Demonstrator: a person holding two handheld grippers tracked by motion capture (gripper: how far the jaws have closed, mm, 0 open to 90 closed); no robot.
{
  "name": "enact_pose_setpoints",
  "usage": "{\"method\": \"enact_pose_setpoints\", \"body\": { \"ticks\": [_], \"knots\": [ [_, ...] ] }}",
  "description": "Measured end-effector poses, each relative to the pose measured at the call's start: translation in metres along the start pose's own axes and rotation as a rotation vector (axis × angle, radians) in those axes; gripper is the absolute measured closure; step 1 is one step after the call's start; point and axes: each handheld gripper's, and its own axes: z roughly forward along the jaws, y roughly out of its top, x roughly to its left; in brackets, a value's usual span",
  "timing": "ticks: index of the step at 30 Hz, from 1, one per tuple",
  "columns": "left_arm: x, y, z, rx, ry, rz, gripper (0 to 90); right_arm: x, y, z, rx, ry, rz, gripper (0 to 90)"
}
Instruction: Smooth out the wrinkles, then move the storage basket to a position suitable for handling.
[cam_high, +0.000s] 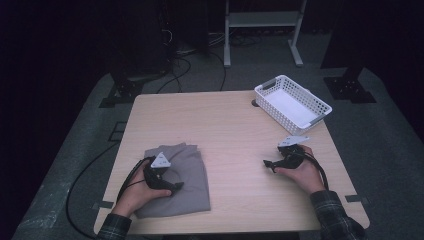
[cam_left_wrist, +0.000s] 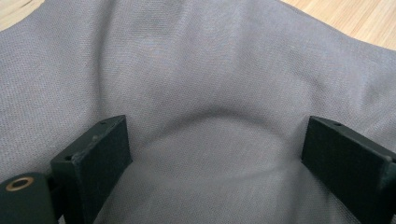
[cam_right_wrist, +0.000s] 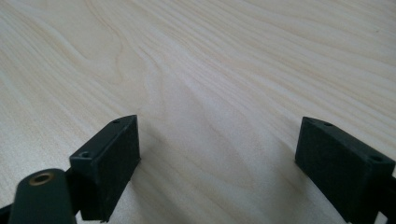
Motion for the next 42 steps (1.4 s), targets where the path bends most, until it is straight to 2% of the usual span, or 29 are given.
{"method": "enact_pose_setpoints", "body": {
  "ticks": [7, 19, 20, 21, 23, 24, 27, 31, 35, 42],
  "knots": [
    [0.007, -0.010, -0.009, -0.003, 0.003, -0.005, 6.4, 0.000, 0.000, 0.000, 0.000, 0.000, 0.000, 12.8],
    [0.009, -0.018, -0.014, -0.020, 0.010, -0.012, 6.4, 0.000, 0.000, 0.000, -0.001, -0.001, 0.000, 13.6],
    [0.009, -0.018, -0.014, -0.020, 0.010, -0.012, 6.4, 0.000, 0.000, -0.001, -0.002, -0.002, 0.000, 15.3],
    [0.009, -0.019, -0.014, -0.024, 0.009, -0.011, 6.4, 0.000, -0.001, -0.002, -0.019, 0.000, 0.003, 25.9],
    [0.009, -0.019, -0.015, -0.026, 0.007, -0.009, 6.4, 0.000, -0.001, -0.003, -0.019, -0.003, 0.009, 27.4],
    [0.009, -0.020, -0.015, -0.033, 0.007, -0.009, 6.4, 0.000, 0.001, -0.004, -0.015, 0.007, 0.027, 31.7],
    [0.009, -0.020, -0.014, -0.040, 0.006, -0.010, 6.4, 0.000, 0.001, -0.005, -0.010, 0.015, 0.032, 32.2],
    [0.010, -0.023, -0.014, -0.057, 0.000, -0.006, 6.4, 0.004, 0.007, -0.009, -0.027, 0.012, 0.012, 33.8],
    [0.010, -0.022, -0.014, -0.056, -0.002, -0.004, 6.4, 0.005, 0.014, -0.016, -0.033, 0.007, 0.021, 35.0],
    [0.011, -0.022, -0.015, -0.052, -0.001, -0.001, 6.4, 0.006, 0.028, -0.028, -0.046, -0.011, -0.009, 36.9]
  ]
}}
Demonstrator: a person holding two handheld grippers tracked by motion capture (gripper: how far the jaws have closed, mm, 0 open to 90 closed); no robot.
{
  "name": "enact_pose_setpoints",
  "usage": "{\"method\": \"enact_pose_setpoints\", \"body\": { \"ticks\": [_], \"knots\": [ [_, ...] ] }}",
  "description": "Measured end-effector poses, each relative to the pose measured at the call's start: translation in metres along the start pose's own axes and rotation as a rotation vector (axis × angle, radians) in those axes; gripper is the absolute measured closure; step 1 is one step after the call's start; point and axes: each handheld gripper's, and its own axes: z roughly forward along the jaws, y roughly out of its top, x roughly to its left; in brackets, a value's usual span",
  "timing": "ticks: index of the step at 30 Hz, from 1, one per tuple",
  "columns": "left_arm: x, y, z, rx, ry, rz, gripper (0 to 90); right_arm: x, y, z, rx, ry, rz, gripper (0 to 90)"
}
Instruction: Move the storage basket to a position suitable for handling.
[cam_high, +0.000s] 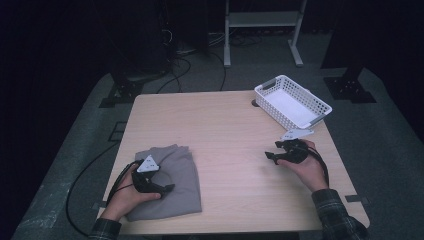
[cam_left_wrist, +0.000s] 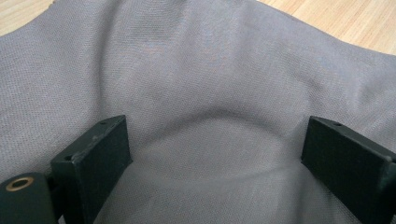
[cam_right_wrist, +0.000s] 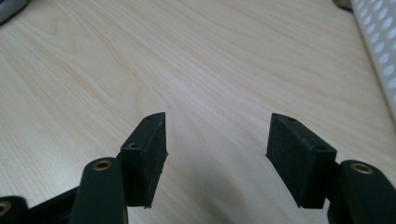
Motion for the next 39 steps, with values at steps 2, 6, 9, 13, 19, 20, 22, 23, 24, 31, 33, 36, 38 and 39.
{"method": "enact_pose_setpoints", "body": {
  "ticks": [2, 6, 9, 13, 19, 20, 22, 23, 24, 31, 33, 36, 38, 39],
  "knots": [
    [0.000, 0.000, 0.000, 0.000, 0.001, -0.003, 6.4, -0.001, 0.006, -0.006, -0.016, -0.002, -0.009, 38.4],
    [0.000, 0.000, 0.000, 0.000, 0.000, -0.004, 6.4, -0.006, 0.014, -0.013, -0.023, -0.005, -0.025, 39.8],
    [0.000, -0.001, 0.000, -0.004, 0.001, -0.004, 6.4, -0.011, 0.020, -0.018, -0.033, -0.010, -0.023, 41.4],
    [0.000, -0.001, 0.000, -0.008, 0.000, -0.004, 6.4, -0.018, 0.029, -0.026, -0.054, -0.017, -0.020, 42.6],
    [0.000, -0.003, 0.000, -0.026, -0.004, -0.005, 6.4, -0.030, 0.037, -0.034, -0.076, -0.042, 0.002, 44.7],
    [0.000, -0.002, 0.000, -0.025, -0.003, -0.004, 6.4, -0.036, 0.040, -0.037, -0.080, -0.061, 0.008, 45.5],
    [0.000, -0.002, 0.000, -0.019, -0.003, -0.004, 6.4, -0.039, 0.042, -0.039, -0.079, -0.066, 0.011, 46.8],
    [0.000, -0.002, 0.000, -0.016, -0.002, -0.002, 6.4, -0.046, 0.045, -0.039, -0.076, -0.086, 0.018, 48.1],
    [0.000, -0.002, 0.000, -0.016, -0.001, -0.002, 6.4, -0.049, 0.046, -0.039, -0.073, -0.089, 0.019, 49.1],
    [0.000, -0.002, 0.000, -0.016, -0.001, -0.004, 6.4, -0.077, 0.045, -0.034, -0.070, -0.109, 0.061, 57.4],
    [0.000, -0.002, 0.000, -0.015, -0.001, -0.002, 6.4, -0.083, 0.043, -0.033, -0.063, -0.117, 0.074, 58.6],
    [0.000, -0.002, 0.000, -0.018, -0.001, -0.003, 6.4, -0.090, 0.043, -0.030, -0.052, -0.126, 0.081, 59.3],
    [0.000, -0.002, 0.000, -0.019, 0.000, -0.003, 6.4, -0.092, 0.042, -0.028, -0.048, -0.129, 0.082, 59.5],
    [0.000, -0.002, 0.000, -0.022, -0.001, -0.003, 6.4, -0.096, 0.042, -0.026, -0.042, -0.128, 0.088, 60.0]
  ]
}}
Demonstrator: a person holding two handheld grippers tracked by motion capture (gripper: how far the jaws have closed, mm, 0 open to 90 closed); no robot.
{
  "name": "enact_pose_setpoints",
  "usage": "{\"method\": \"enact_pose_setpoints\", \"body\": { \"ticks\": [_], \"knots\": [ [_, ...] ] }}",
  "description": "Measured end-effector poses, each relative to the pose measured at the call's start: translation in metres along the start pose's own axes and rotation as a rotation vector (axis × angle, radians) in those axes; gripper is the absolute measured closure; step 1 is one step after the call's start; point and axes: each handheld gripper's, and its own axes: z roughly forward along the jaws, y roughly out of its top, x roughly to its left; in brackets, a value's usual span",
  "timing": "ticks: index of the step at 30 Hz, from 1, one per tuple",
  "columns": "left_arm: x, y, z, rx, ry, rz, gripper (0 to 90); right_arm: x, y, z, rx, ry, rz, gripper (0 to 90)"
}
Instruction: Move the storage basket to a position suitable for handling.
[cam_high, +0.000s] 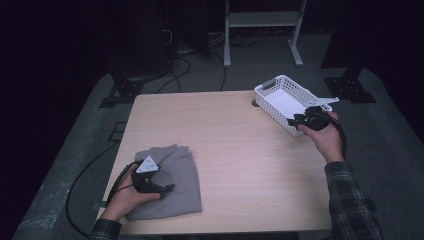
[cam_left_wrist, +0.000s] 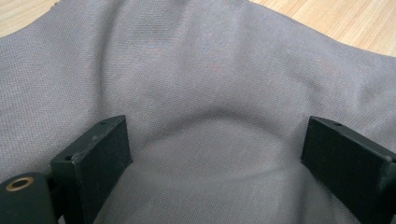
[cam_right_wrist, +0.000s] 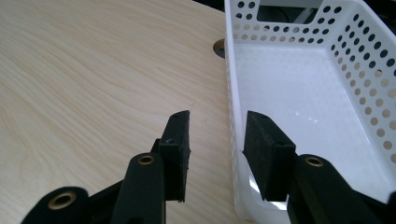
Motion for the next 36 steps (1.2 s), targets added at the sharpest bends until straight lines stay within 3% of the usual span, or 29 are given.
{"method": "enact_pose_setpoints", "body": {
  "ticks": [6, 17, 24, 36],
  "knots": [
    [0.000, 0.000, 0.000, 0.002, 0.000, 0.000, 6.4, -0.008, -0.002, 0.011, 0.015, -0.001, 0.025, 61.9],
    [0.000, 0.000, 0.000, -0.004, 0.000, -0.002, 6.4, -0.012, -0.009, 0.027, 0.064, -0.015, 0.026, 76.0],
    [0.000, -0.001, 0.000, -0.005, -0.001, -0.001, 6.4, -0.013, -0.010, 0.027, 0.076, -0.014, 0.034, 82.6],
    [0.000, -0.001, 0.000, -0.006, -0.002, -0.001, 6.4, -0.001, -0.017, 0.020, 0.061, 0.015, 0.025, 83.2]
  ]
}}
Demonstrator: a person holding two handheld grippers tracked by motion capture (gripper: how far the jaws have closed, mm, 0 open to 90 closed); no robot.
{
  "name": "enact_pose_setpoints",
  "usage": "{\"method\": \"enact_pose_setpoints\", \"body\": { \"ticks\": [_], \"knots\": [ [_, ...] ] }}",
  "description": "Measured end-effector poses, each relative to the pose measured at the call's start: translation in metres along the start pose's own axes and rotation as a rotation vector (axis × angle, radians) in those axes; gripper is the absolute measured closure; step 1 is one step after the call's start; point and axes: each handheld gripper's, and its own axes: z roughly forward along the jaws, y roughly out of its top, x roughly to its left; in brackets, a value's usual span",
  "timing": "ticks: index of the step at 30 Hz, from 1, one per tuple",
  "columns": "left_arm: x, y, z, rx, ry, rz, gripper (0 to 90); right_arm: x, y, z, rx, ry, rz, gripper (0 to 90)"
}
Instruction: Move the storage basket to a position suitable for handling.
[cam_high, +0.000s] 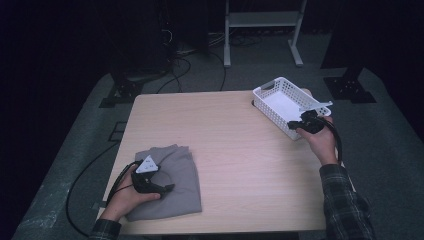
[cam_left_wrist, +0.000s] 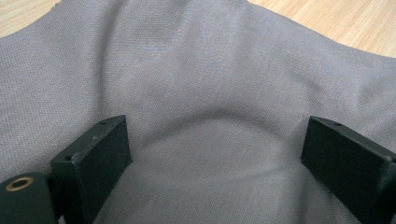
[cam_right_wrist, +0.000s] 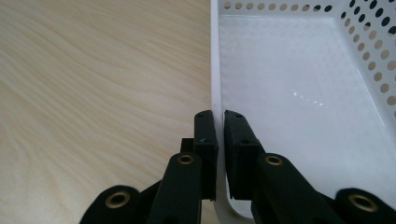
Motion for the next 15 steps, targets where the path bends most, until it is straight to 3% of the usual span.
{"method": "enact_pose_setpoints", "body": {
  "ticks": [15],
  "knots": [
    [0.000, 0.000, 0.000, 0.002, 0.000, 0.000, 6.4, 0.024, -0.018, -0.019, -0.013, 0.024, -0.027, 83.4]
  ]
}}
